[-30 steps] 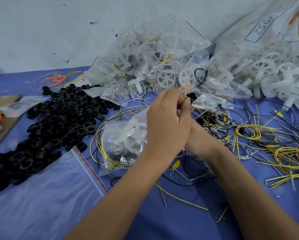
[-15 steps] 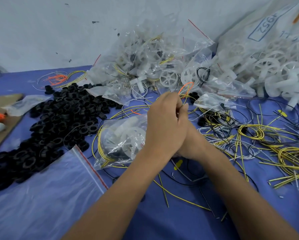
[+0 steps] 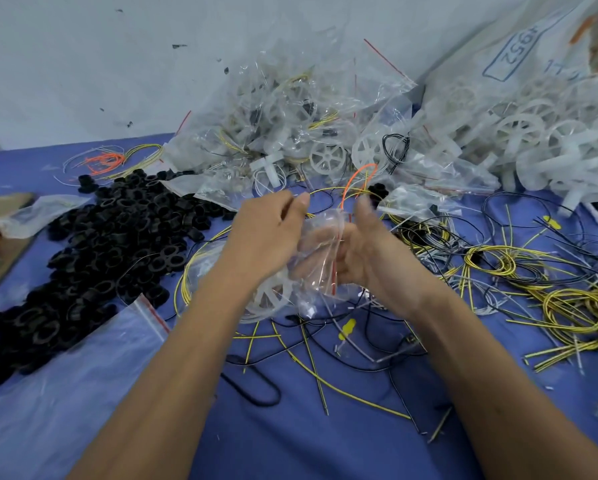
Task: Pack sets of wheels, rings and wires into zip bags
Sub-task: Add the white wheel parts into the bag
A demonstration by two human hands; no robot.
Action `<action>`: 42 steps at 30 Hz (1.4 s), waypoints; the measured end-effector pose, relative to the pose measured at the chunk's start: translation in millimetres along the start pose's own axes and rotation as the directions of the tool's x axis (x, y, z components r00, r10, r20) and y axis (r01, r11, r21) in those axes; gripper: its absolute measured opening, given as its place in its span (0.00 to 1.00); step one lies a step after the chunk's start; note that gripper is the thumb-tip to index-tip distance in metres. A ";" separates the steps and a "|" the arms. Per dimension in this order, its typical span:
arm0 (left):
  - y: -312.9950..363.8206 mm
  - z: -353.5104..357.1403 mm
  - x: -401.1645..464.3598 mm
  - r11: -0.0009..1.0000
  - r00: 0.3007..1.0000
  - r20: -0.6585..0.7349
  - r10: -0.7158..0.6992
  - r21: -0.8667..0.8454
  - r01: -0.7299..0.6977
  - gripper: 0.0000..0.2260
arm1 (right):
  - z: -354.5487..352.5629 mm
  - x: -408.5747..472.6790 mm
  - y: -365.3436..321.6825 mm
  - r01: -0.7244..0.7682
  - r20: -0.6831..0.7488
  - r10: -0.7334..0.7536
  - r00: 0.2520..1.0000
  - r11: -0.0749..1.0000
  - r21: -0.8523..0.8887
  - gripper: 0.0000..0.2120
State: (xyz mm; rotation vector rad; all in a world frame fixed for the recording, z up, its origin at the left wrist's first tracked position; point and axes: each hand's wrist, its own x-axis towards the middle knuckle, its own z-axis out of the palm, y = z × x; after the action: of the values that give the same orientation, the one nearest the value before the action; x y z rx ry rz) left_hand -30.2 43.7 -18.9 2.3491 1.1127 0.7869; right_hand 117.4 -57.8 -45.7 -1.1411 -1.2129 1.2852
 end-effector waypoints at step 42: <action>-12.8 -18.7 -4.6 0.593 0.842 0.466 -0.273 -0.607 0.529 0.19 | -10.3 1.6 8.5 0.063 -0.289 -0.027 0.957 0.991 0.116 0.17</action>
State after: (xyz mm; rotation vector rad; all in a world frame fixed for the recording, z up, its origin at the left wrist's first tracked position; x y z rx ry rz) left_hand -51.9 50.0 -13.8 1.3994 0.9099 0.4940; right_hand 127.2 -55.6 -54.7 -1.1569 -0.9259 1.1004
